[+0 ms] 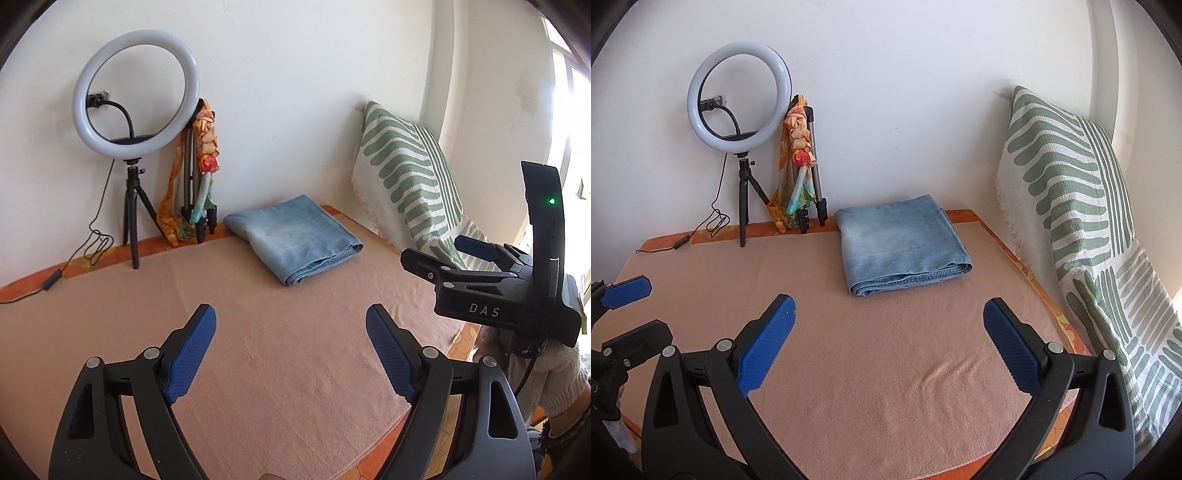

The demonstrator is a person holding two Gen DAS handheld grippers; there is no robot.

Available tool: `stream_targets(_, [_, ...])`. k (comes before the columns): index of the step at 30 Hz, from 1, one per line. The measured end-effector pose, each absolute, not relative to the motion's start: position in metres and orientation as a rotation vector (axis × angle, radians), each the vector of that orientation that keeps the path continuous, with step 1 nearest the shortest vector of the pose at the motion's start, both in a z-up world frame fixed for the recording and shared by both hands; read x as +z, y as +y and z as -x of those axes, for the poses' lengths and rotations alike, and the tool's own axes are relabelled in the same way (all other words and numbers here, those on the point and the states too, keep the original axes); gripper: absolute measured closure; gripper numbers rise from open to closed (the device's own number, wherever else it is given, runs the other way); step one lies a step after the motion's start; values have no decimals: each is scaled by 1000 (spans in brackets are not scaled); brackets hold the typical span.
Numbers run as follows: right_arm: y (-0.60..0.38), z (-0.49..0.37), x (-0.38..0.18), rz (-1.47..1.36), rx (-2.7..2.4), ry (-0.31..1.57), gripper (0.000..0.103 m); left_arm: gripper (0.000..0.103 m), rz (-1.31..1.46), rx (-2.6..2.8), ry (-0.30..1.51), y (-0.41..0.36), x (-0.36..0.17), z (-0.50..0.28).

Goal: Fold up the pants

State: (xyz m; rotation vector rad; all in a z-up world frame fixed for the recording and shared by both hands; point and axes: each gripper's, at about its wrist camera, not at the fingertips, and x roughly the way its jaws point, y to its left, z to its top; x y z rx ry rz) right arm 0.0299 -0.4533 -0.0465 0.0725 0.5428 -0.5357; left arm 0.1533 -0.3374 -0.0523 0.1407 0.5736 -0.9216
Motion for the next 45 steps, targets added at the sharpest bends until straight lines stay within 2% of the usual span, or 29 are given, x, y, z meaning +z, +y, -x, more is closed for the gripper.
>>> stream_targets(6, [-435,-19,-51,-38,-541,506,0,19,-134,-903,549,-324,-54,-142])
stream_targets(10, [-434,-18,-59,-46,-540,514,0,16,-129,-877,544,-318,-60,-139])
stream_targets(45, [-456,-3,-79,-163,-556,512,0,15,-143,-837,548,-305,-77,-137])
